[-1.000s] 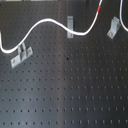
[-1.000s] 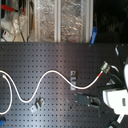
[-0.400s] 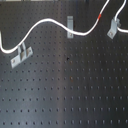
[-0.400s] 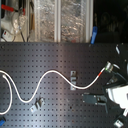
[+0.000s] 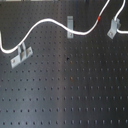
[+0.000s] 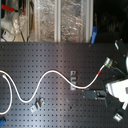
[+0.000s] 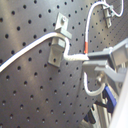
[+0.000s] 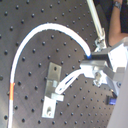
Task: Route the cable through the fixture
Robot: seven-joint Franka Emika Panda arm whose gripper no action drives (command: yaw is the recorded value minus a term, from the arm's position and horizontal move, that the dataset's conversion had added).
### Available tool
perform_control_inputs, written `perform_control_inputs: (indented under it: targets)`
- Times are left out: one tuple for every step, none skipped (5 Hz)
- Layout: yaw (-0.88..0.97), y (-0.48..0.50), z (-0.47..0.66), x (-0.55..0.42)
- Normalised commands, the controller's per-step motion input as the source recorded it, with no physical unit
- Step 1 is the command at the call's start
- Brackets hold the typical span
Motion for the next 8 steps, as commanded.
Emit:
perform_control_inputs:
  targets:
    - [-0.03,0.174,0.13,-0.232]
    - [0.00,0.207,0.01,-0.382]
    - [0.08,0.354,-0.32,-0.320]
    - [0.08,0.381,-0.39,-0.358]
    - [0.06,0.353,-0.24,-0.226]
    - [0.00,0.060,0.00,0.022]
    - [0.00,0.000,0.02,0.000]
    - [0.00,0.102,0.47,-0.091]
